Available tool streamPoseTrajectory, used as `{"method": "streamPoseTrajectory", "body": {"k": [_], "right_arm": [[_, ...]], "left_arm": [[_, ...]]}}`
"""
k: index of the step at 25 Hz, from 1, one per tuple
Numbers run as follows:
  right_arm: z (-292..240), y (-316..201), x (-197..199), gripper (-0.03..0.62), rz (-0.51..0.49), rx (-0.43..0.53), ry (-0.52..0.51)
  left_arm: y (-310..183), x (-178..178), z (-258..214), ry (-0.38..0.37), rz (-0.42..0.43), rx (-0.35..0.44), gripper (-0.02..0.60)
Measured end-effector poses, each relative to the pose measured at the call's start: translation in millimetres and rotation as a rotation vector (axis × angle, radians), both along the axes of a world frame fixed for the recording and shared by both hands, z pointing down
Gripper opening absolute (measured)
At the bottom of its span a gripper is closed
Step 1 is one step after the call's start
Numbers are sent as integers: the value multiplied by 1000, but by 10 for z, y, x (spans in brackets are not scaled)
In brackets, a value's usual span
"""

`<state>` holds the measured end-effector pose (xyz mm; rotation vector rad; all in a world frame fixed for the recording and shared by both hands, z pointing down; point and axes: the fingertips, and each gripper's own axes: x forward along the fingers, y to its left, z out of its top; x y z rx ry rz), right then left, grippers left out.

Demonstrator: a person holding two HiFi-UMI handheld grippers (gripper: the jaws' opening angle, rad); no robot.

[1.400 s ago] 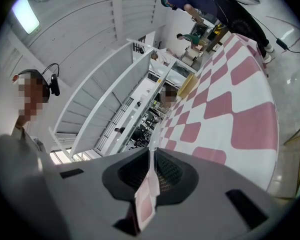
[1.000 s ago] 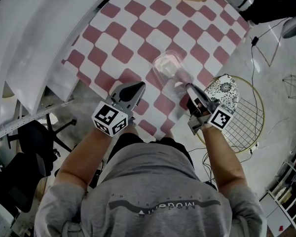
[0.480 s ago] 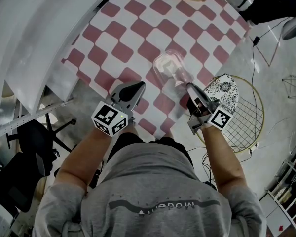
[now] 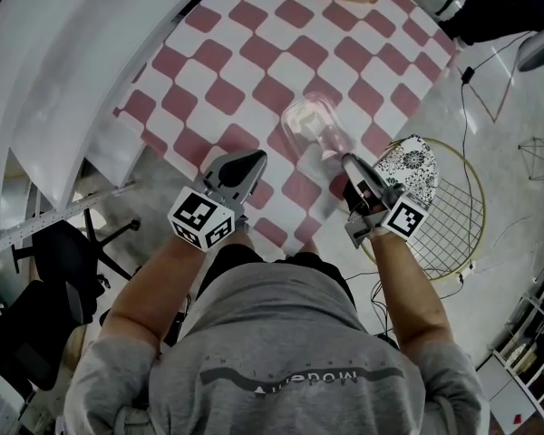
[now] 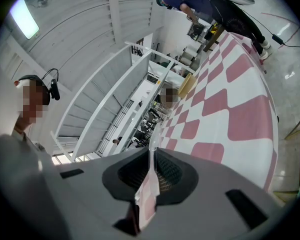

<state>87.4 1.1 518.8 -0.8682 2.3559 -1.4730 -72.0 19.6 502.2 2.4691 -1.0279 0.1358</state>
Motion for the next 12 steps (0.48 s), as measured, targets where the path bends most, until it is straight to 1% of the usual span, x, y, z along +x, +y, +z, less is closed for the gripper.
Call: {"method": "streamPoseTrajectory", "body": {"k": [12], "right_arm": [[-5,-7,13,40,-10,4,6]], "left_arm": [[-23,20,-11,0,7,2,15]]}}
